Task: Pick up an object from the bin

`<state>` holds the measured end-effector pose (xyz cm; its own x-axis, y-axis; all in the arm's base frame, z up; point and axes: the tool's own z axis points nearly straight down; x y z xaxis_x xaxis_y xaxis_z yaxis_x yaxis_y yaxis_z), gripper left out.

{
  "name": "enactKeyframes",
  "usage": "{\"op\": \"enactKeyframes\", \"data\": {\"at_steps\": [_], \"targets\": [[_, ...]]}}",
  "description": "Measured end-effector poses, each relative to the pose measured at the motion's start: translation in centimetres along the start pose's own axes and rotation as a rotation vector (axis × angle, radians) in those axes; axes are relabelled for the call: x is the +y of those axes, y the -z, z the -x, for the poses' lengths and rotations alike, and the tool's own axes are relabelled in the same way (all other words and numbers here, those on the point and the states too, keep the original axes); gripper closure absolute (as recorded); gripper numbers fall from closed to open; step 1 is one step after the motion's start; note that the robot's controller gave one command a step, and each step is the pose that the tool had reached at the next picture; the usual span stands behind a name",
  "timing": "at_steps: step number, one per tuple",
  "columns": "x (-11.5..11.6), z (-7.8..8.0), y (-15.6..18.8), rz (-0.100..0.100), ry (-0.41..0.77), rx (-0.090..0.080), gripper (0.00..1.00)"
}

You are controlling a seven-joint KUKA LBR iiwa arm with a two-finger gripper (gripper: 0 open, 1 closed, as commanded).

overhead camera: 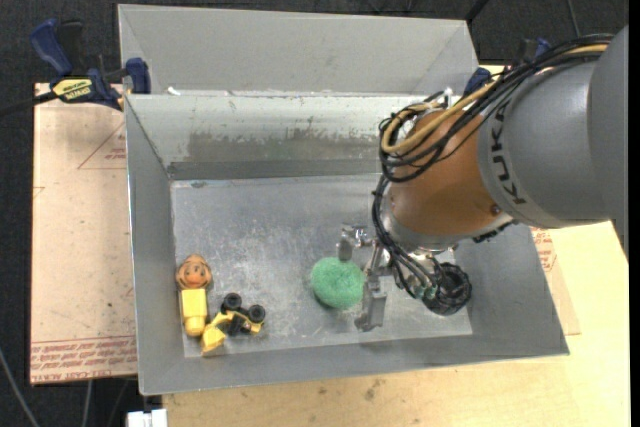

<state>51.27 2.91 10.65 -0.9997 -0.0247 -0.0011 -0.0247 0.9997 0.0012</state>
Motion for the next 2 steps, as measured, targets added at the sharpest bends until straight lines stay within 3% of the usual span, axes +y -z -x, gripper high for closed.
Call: {"op": "enactKeyframes", "data": {"at_steps": [1, 2], "targets": [[1.2, 0.1, -1.9, 0.000, 0.175, 0.000, 0.00], [2.0, -0.8, -3.7, 0.000, -0.033, -0.001, 1.00]]}}
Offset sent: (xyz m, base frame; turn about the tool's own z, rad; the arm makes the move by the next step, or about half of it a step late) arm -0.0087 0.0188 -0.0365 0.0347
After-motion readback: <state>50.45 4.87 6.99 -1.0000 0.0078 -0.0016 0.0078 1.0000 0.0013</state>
